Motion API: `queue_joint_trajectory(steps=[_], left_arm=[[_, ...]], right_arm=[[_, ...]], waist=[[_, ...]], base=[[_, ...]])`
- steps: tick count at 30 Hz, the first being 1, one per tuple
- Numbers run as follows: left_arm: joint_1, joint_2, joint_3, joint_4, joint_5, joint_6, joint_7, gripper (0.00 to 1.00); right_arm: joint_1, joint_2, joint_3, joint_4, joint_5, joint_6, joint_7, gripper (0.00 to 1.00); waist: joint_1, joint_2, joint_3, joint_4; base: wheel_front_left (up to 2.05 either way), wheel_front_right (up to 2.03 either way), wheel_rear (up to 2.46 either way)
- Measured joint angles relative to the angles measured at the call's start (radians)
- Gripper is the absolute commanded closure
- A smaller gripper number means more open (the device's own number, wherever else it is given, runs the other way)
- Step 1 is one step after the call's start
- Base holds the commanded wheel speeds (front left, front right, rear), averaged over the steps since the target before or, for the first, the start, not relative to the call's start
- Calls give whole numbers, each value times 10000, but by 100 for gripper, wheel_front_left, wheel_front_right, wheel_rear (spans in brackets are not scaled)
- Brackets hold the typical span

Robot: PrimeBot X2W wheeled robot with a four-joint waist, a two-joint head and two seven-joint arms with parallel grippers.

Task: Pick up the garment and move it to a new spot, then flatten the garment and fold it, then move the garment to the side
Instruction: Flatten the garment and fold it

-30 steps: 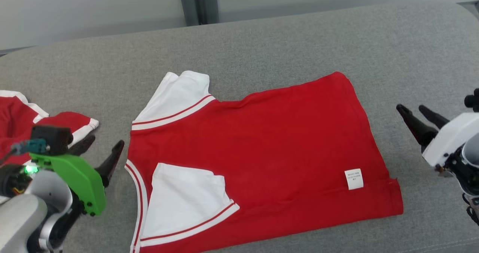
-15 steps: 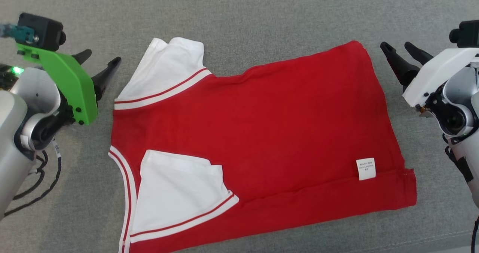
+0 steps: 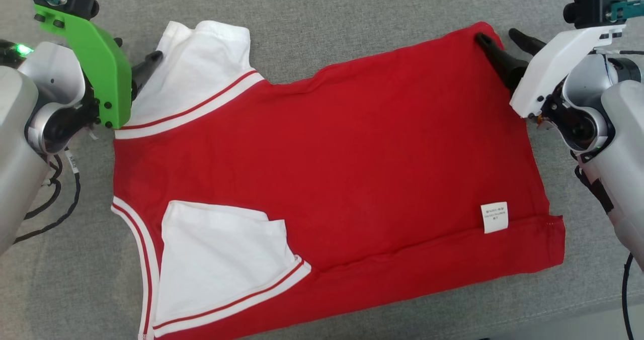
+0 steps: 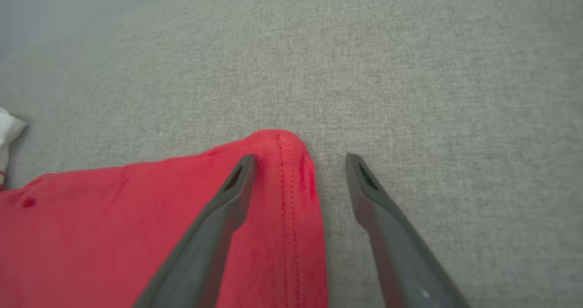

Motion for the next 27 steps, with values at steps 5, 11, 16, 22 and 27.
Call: queue_joint_trajectory(steps=[5, 11, 16, 22, 27], left_arm=[[-355, -161, -130, 326, -25, -107, -63, 0], [-593, -470, -297, 614, -77, -130, -148, 0], [-836, -566, -502, 593, -313, -159, -50, 28], [-918, -527, -920, 301, -573, -173, 119, 100], [-999, -345, -1043, 435, -575, -174, -303, 100]], right_arm=[[-275, 42, 468, 151, 201, 0, -236, 0], [-549, 42, 926, 353, 523, 0, -441, 0], [-773, -2, 1289, 527, 723, 0, -617, 0], [-983, -27, 1728, 692, 1034, -2, -667, 100], [-995, -21, 2079, 767, 1264, 0, -938, 100]], waist=[[-1, 0, 213, -137], [-1, 0, 391, -204], [-1, 0, 478, -231], [-1, 0, 466, -235], [-1, 0, 320, -203]], base=[[0, 0, 0], [0, 0, 0], [0, 0, 0], [0, 0, 0], [0, 0, 0]])
